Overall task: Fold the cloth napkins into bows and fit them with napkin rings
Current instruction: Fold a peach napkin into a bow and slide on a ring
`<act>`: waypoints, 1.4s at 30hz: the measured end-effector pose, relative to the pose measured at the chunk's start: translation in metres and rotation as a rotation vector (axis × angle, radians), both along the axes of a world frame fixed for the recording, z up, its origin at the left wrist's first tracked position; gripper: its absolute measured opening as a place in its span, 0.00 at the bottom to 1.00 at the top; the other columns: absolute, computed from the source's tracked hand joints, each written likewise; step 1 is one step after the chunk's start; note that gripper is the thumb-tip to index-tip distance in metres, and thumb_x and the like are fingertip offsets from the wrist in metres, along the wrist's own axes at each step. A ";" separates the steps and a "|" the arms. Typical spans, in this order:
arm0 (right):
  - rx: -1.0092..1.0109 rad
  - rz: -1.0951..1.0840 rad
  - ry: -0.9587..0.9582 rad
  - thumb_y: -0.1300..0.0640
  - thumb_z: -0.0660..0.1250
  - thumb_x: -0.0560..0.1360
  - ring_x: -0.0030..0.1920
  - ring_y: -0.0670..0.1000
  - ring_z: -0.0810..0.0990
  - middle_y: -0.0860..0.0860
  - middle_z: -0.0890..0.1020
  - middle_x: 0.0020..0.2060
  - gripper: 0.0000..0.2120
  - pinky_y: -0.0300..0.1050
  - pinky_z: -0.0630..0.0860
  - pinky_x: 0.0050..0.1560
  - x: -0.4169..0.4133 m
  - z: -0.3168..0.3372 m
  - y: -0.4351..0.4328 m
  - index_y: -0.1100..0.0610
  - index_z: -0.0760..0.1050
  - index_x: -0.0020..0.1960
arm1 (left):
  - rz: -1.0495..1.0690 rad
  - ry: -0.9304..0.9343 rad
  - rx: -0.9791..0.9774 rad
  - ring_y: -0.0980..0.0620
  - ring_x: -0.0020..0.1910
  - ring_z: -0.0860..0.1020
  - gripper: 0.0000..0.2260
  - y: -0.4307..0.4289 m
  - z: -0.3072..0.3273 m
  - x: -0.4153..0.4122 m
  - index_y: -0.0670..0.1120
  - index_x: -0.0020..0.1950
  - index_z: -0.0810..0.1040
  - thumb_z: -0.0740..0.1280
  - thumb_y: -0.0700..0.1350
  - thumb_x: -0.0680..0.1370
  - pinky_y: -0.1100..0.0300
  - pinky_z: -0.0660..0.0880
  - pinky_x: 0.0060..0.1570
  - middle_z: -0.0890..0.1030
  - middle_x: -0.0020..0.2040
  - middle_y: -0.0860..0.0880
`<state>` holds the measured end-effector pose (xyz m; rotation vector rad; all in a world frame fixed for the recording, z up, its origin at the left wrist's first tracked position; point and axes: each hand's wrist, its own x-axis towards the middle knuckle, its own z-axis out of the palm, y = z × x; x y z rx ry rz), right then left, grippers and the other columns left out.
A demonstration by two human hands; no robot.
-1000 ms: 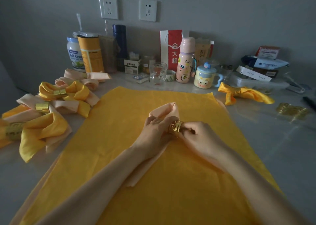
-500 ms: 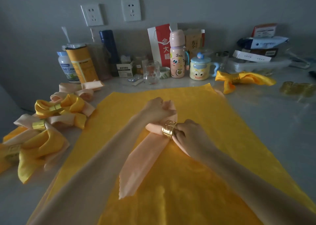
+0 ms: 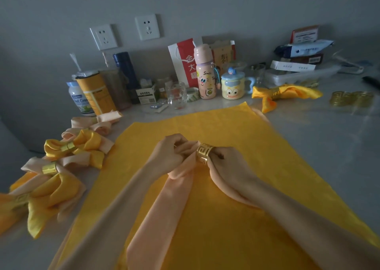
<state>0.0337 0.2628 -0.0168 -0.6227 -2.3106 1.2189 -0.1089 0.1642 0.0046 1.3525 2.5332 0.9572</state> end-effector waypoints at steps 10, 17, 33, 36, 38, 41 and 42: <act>0.112 0.233 -0.041 0.59 0.60 0.76 0.26 0.44 0.67 0.46 0.75 0.26 0.12 0.41 0.62 0.28 0.017 0.003 -0.018 0.56 0.80 0.39 | -0.177 0.071 -0.041 0.55 0.40 0.74 0.10 -0.035 0.004 0.025 0.47 0.39 0.77 0.65 0.31 0.69 0.70 0.67 0.38 0.76 0.40 0.55; 0.281 0.269 -0.029 0.60 0.60 0.75 0.25 0.46 0.65 0.47 0.69 0.24 0.15 0.39 0.59 0.26 0.017 0.007 -0.021 0.57 0.66 0.30 | -0.211 -0.313 0.008 0.55 0.53 0.77 0.24 -0.046 0.008 0.034 0.48 0.66 0.72 0.64 0.38 0.70 0.68 0.71 0.51 0.78 0.54 0.52; -0.023 0.328 0.068 0.59 0.69 0.74 0.26 0.45 0.62 0.50 0.67 0.23 0.10 0.39 0.56 0.28 0.030 0.023 -0.007 0.65 0.82 0.39 | -0.301 0.046 0.005 0.60 0.48 0.76 0.18 -0.051 0.012 0.045 0.55 0.56 0.76 0.75 0.52 0.69 0.58 0.74 0.50 0.78 0.49 0.59; -0.086 0.325 0.081 0.59 0.71 0.72 0.23 0.46 0.64 0.56 0.71 0.24 0.06 0.37 0.59 0.23 0.036 0.026 0.003 0.61 0.84 0.42 | -0.271 0.052 -0.005 0.56 0.48 0.76 0.20 -0.055 0.013 0.041 0.54 0.58 0.75 0.75 0.51 0.69 0.53 0.74 0.50 0.78 0.50 0.57; -0.124 0.330 0.059 0.59 0.72 0.72 0.23 0.46 0.65 0.58 0.72 0.26 0.04 0.37 0.61 0.23 0.040 0.027 0.006 0.58 0.84 0.45 | -0.268 0.115 -0.046 0.55 0.49 0.76 0.21 -0.056 0.014 0.040 0.55 0.60 0.73 0.74 0.52 0.70 0.54 0.73 0.51 0.77 0.52 0.57; -0.161 0.294 0.073 0.57 0.71 0.71 0.25 0.43 0.66 0.50 0.73 0.25 0.05 0.34 0.62 0.27 0.038 0.029 0.004 0.55 0.84 0.46 | -0.261 0.185 -0.037 0.53 0.49 0.75 0.20 -0.055 0.016 0.042 0.55 0.61 0.73 0.73 0.52 0.71 0.54 0.73 0.50 0.75 0.51 0.56; -0.171 0.275 0.081 0.58 0.70 0.72 0.26 0.41 0.67 0.45 0.75 0.25 0.06 0.32 0.64 0.29 0.036 0.029 0.003 0.55 0.84 0.46 | -0.249 0.185 -0.021 0.53 0.48 0.74 0.20 -0.055 0.017 0.042 0.55 0.61 0.72 0.72 0.52 0.71 0.55 0.72 0.50 0.75 0.51 0.56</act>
